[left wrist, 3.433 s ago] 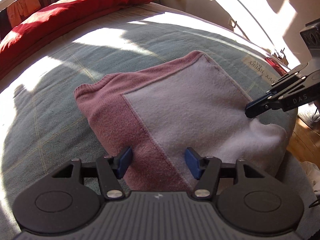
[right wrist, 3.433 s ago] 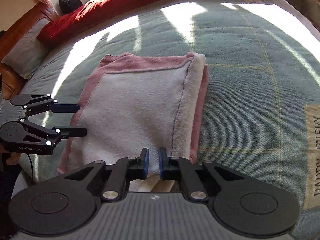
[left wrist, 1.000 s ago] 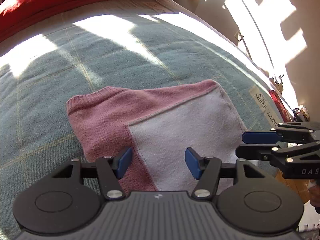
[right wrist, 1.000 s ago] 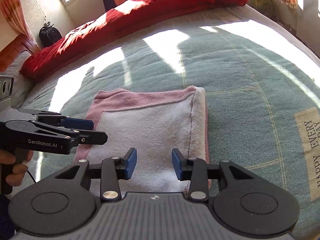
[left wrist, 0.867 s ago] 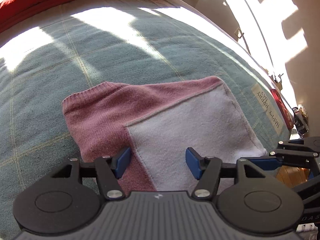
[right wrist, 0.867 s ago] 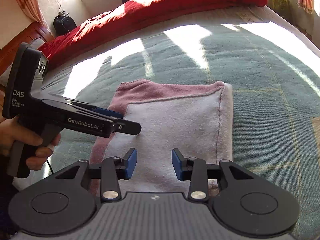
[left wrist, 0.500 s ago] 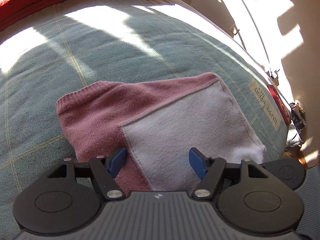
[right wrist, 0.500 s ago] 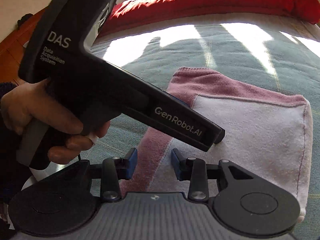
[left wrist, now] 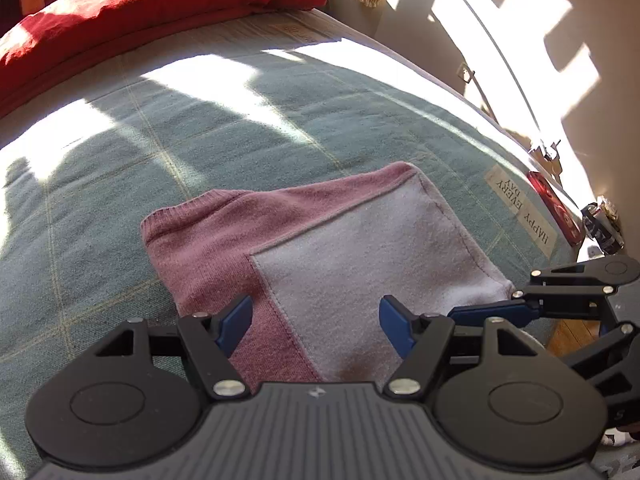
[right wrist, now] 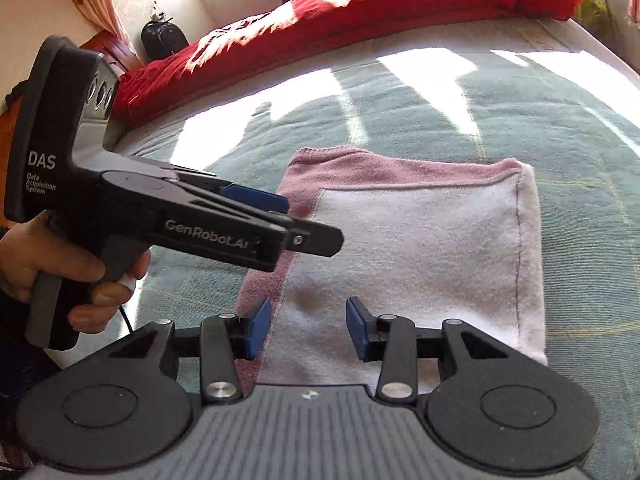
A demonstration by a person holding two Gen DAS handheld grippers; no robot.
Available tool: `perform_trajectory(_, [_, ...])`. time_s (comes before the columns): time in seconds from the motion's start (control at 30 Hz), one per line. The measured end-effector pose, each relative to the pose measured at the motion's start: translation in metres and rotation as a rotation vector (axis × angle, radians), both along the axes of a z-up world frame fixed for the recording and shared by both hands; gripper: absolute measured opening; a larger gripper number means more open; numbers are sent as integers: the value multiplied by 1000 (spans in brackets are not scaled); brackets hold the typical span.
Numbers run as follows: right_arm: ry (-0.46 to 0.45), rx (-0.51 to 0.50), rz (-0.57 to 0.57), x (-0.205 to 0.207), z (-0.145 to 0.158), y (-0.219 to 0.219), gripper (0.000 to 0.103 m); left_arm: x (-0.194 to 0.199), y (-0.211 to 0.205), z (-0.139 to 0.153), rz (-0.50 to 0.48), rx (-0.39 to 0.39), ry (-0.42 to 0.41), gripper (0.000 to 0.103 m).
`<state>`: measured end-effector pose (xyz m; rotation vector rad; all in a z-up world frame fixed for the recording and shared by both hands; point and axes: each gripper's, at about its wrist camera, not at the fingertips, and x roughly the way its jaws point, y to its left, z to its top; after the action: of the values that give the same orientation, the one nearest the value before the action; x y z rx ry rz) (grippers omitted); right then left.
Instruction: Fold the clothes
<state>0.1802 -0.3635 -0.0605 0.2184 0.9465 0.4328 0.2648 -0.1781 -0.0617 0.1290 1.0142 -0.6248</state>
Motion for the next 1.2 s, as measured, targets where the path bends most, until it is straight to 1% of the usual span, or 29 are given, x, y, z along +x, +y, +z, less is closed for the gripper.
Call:
perform_trajectory(0.07, [0, 10, -78, 1, 1, -23, 47, -11, 0, 4, -24, -22, 9, 70])
perform_trajectory(0.13, [14, 60, -137, 6, 0, -41, 47, -19, -4, 3, -67, -45, 25, 72])
perform_trajectory(0.2, [25, 113, -164, 18, -4, -49, 47, -22, -10, -7, -86, -29, 49, 73])
perform_trajectory(0.23, [36, 115, -178, 24, -10, -51, 47, -22, -13, -13, -85, -15, 66, 73])
perform_trajectory(0.27, [48, 113, -193, 30, -16, -52, 47, -19, -14, -23, -67, 9, 85, 73])
perform_trajectory(0.3, [60, 112, -208, 36, -21, -54, 47, -16, -12, -28, -50, 1, 93, 72])
perform_trajectory(0.33, [72, 107, -221, 39, -28, -56, 47, -13, -11, -32, -34, -10, 101, 72])
perform_trajectory(0.37, [85, 101, -234, 41, -34, -58, 46, -10, -7, -32, -15, -45, 121, 73])
perform_trajectory(0.4, [98, 95, -246, 43, -41, -60, 46, -7, -4, -32, -5, -60, 136, 73])
perform_trajectory(0.47, [89, 99, -241, 41, -44, -61, 46, -4, -1, -32, 2, -79, 157, 73])
perform_trajectory(0.6, [89, 98, -240, 38, -39, -59, 46, -8, 1, -30, 7, -87, 144, 73])
perform_trajectory(0.67, [77, 130, -250, 35, -30, -65, 50, -12, 3, -21, 21, -88, 124, 73])
perform_trajectory(0.7, [70, 147, -255, 34, -25, -68, 59, -15, 5, -15, 27, -83, 100, 72])
perform_trajectory(0.73, [61, 166, -267, 32, -21, -74, 70, -19, 7, -9, 33, -78, 76, 72])
perform_trajectory(0.77, [51, 186, -281, 31, -17, -81, 74, -19, 12, -3, 44, -86, 61, 73])
perform_trajectory(0.8, [47, 208, -290, 31, -14, -89, 75, -20, 17, 3, 55, -94, 48, 76])
perform_trajectory(0.87, [71, 261, -315, 34, -18, -106, 77, -16, 31, 5, 102, -123, 64, 81])
perform_trajectory(0.9, [84, 288, -328, 35, -20, -114, 78, -14, 39, 7, 126, -138, 74, 81])
perform_trajectory(1.0, [164, 362, -361, 43, -41, -132, 78, -6, 58, -4, 218, -163, 125, 81])
perform_trajectory(1.03, [193, 385, -363, 45, -49, -135, 78, -4, 65, -10, 253, -185, 160, 81])
perform_trajectory(1.2, [280, 435, -358, 51, -85, -137, 79, 3, 90, -36, 371, -338, 304, 81])
